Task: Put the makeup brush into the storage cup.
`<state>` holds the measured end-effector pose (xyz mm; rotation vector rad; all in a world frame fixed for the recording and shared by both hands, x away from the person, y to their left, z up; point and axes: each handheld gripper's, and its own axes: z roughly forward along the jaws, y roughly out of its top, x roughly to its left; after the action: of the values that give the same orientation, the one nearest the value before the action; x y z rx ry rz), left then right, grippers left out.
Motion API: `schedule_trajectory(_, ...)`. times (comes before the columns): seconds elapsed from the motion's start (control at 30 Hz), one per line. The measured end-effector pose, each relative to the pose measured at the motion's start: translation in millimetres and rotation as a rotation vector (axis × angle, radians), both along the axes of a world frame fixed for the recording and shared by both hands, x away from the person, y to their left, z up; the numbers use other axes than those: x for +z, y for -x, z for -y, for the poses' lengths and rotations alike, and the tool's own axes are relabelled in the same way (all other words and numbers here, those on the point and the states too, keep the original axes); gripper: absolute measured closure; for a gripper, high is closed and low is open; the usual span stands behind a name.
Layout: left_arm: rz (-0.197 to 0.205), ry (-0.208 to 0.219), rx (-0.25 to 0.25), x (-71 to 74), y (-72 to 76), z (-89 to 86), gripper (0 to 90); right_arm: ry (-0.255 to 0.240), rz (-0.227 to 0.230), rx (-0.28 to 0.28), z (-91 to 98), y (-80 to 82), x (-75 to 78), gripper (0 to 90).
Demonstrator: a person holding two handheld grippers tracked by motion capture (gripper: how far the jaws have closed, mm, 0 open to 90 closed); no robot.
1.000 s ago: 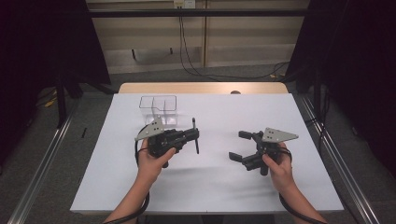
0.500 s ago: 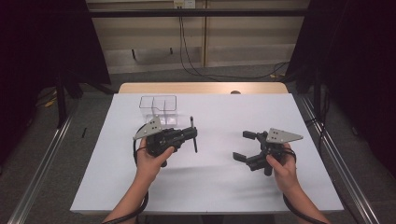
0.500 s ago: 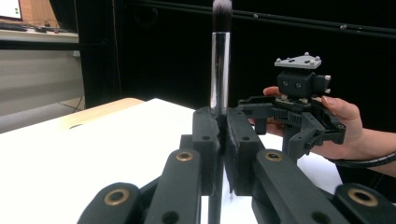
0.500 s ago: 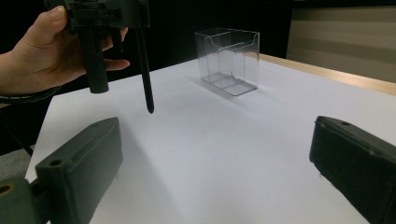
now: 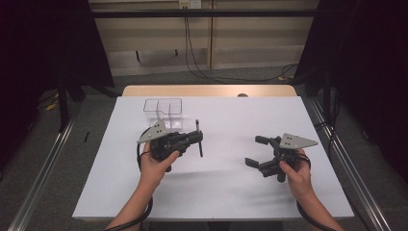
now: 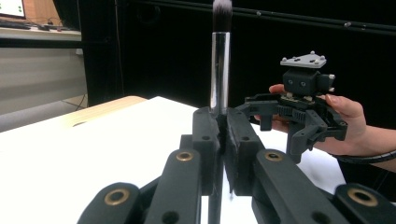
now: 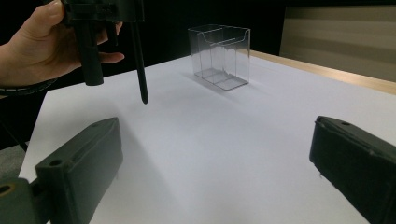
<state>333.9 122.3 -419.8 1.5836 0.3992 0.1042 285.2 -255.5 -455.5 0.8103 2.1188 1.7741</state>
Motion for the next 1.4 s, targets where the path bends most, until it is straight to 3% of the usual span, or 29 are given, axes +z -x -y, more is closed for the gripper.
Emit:
schedule_trajectory(0.57, -0.007, -0.011, 0.037, -2.1, -8.6, -7.3, 83.8, 0.010, 0.001, -0.014, 14.4, 7.4, -0.8, 2.1)
schedule_trajectory(0.97, -0.003, -0.025, 0.089, -3.4, -17.0, -16.7, 83.9, 0.017, 0.003, -0.025, 22.2, 11.1, -1.1, 2.1)
schedule_trajectory(1.4, -0.002, -0.027, 0.106, -3.1, -18.6, -20.9, 83.9, 0.015, 0.001, -0.045, 34.9, 18.3, -2.0, 2.0)
